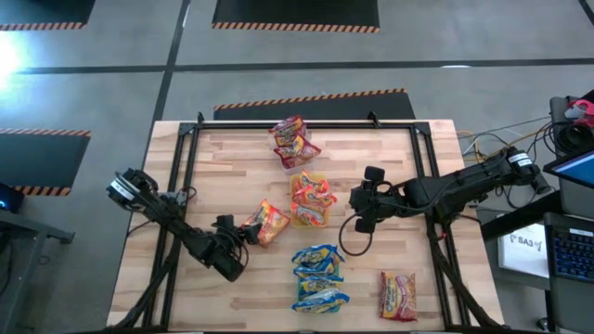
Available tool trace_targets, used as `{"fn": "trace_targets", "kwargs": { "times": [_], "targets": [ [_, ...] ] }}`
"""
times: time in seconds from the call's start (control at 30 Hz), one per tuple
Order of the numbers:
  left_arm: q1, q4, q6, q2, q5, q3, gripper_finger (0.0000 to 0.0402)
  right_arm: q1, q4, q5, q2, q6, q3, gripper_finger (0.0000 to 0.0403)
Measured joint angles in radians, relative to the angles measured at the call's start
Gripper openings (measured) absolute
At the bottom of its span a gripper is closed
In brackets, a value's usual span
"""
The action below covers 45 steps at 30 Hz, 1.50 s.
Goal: Sort Maruchan noodles
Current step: Put the orange noodle pack into the yellow bin
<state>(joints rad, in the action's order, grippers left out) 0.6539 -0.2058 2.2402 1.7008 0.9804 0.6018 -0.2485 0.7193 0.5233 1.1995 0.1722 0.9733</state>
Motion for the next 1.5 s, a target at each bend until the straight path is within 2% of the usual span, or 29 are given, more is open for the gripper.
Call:
{"fn": "trace_targets", "kwargs": {
  "times": [0.17, 0.37, 0.47, 0.6, 0.87, 0.97, 1.2, 1.5],
  "targets": [
    [-0.012, 0.025, -0.075, 0.0, -0.026, 0.003, 0.0268, 0.0, 0.0, 0.0, 0.0, 0.0, 0.0, 0.0167],
    [-0.057, 0.08, -0.272, 0.001, -0.084, 0.014, 0.0267, 0.0, 0.0, 0.0, 0.0, 0.0, 0.0, 0.0167],
    [-0.077, 0.1, -0.321, 0.001, -0.103, 0.015, 0.0254, 0.0, 0.0, 0.0, 0.0, 0.0, 0.0, 0.0167],
    [-0.081, 0.102, -0.324, 0.002, -0.109, 0.015, 0.0214, 0.0, 0.0, 0.0, 0.0, 0.0, 0.0, 0.0167],
    [-0.08, 0.104, -0.317, 0.0, -0.109, 0.015, 0.0099, 0.0, 0.0, 0.0, 0.0, 0.0, 0.0, 0.0167],
    [-0.08, 0.102, -0.318, -0.002, -0.109, 0.015, 0.0073, 0.0, 0.0, 0.0, 0.0, 0.0, 0.0, 0.0167],
    [-0.072, 0.09, -0.428, -0.044, -0.032, 0.018, 0.0056, 0.0, 0.0, 0.0, 0.0, 0.0, 0.0, 0.0167],
    [-0.071, -0.018, -0.579, -0.185, 0.058, 0.019, 0.0052, 0.0, 0.0, 0.0, 0.0, 0.0, 0.0, 0.0167]
  ]
}}
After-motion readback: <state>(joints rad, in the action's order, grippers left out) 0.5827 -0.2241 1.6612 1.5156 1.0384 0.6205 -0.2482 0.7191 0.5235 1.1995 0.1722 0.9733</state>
